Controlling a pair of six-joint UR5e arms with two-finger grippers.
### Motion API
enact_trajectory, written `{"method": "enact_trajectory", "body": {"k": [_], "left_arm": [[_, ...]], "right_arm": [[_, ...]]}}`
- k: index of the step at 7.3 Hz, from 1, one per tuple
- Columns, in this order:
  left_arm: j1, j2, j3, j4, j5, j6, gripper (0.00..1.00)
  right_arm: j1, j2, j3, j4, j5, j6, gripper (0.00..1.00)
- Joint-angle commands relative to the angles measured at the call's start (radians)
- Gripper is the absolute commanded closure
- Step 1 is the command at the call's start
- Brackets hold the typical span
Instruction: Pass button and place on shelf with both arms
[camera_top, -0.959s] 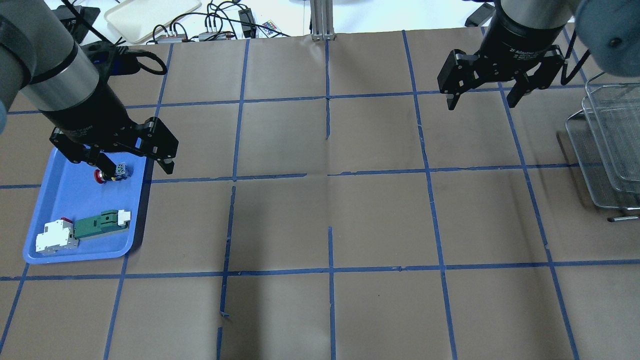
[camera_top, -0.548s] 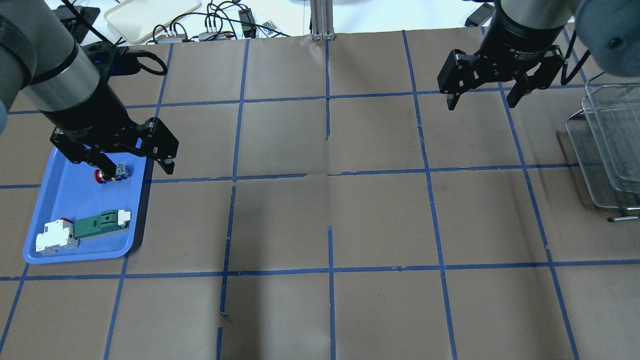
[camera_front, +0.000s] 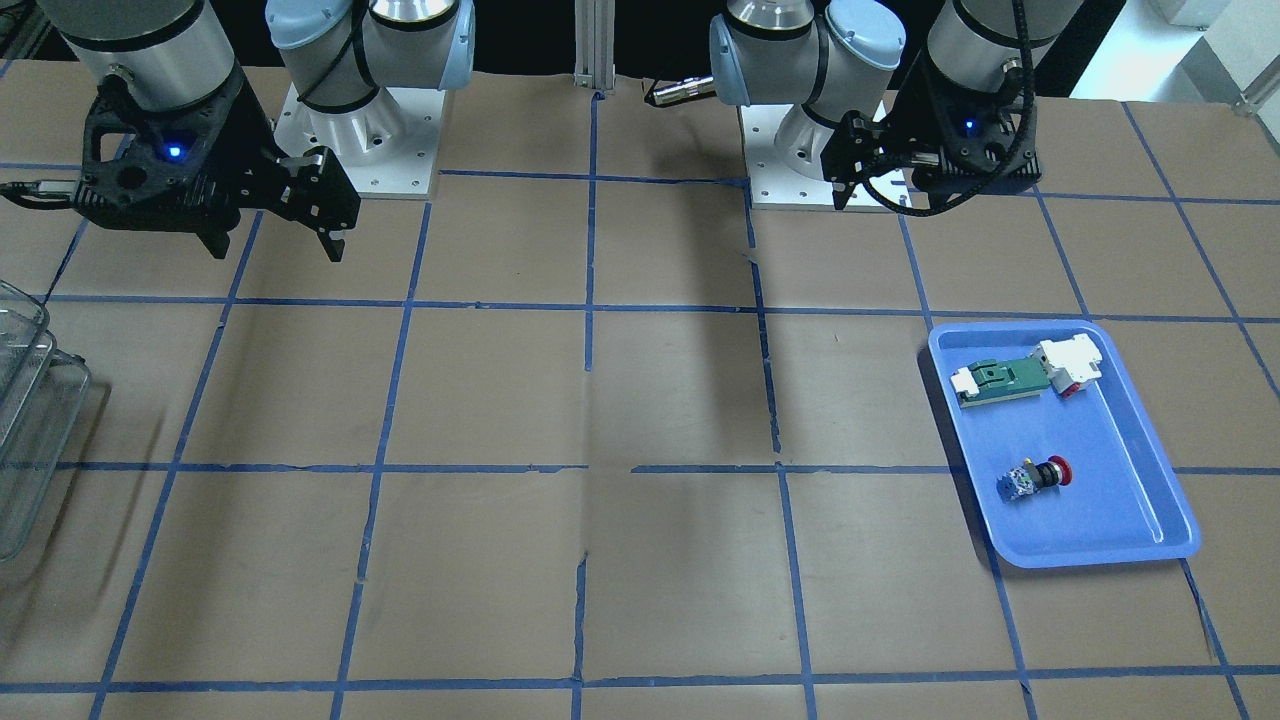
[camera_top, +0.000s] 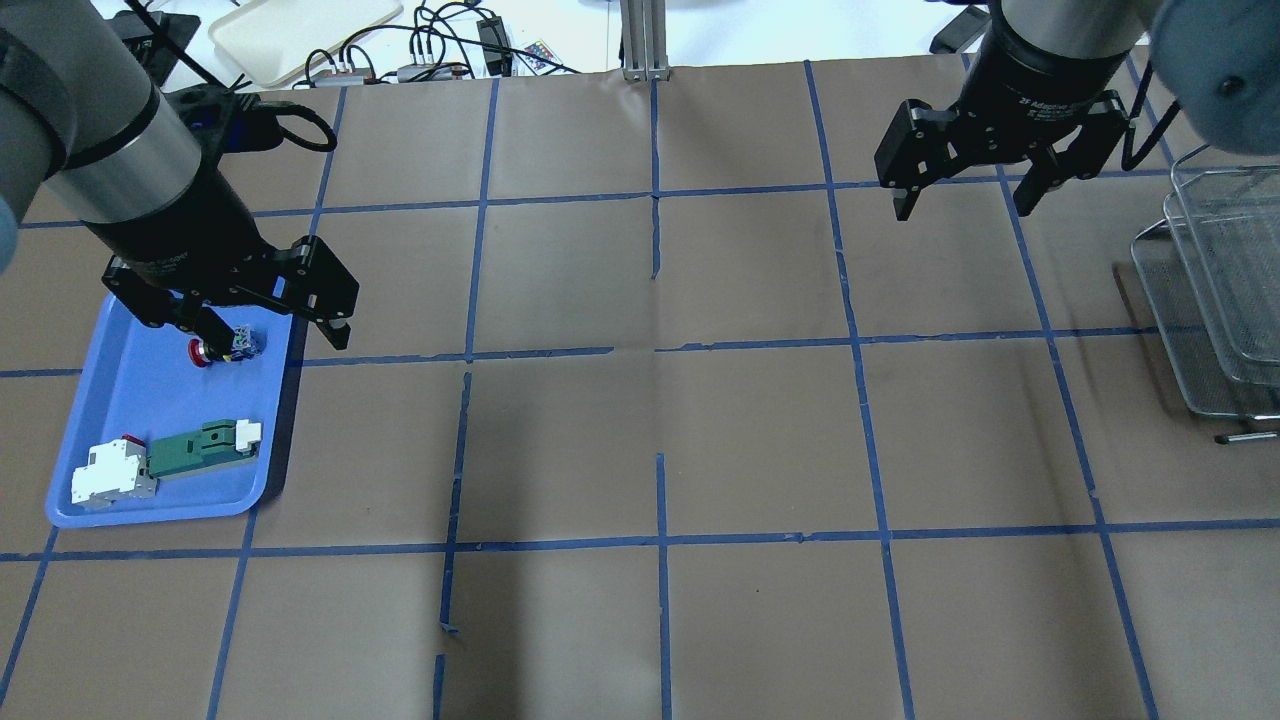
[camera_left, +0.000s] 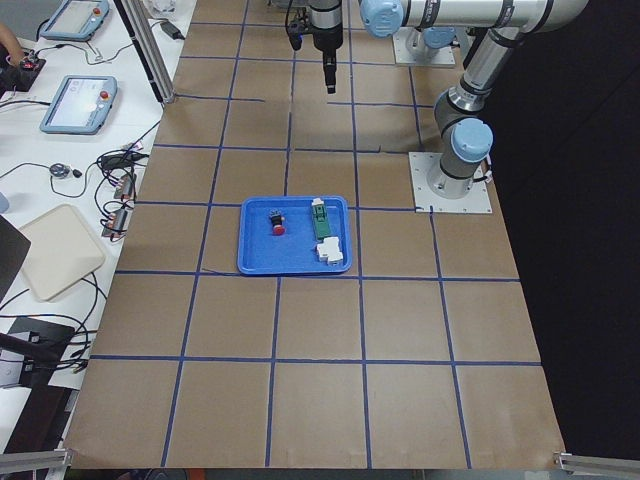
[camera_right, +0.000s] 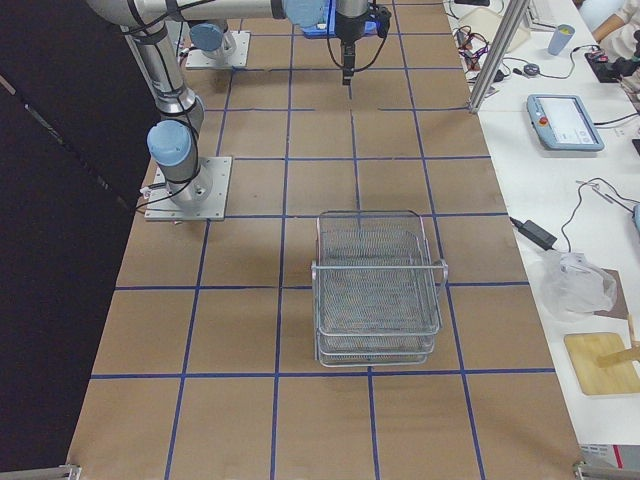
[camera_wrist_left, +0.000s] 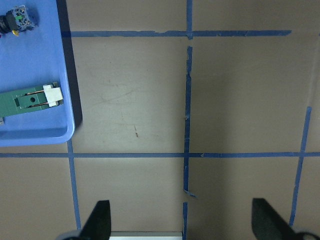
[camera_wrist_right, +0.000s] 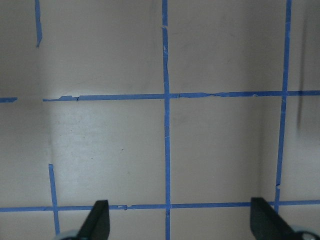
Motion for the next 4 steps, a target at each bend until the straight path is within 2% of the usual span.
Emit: {"method": "enact_trajectory", "body": {"k": [1, 3, 4], "left_arm": [[0.010, -0.014, 0.000, 0.011, 0.006, 0.001, 0.00], [0.045, -0.034, 0.002, 0.152, 0.004, -0.019, 0.00], [0.112, -0.037, -0.001, 0.157, -0.002, -0.121, 0.00]], "right_arm": [[0.001, 0.000, 0.000, 0.001, 0.000, 0.000, 0.00], [-0.001, 0.000, 0.000, 0.001, 0.000, 0.000, 0.00], [-0.001, 0.000, 0.000, 0.001, 0.000, 0.000, 0.00]]}}
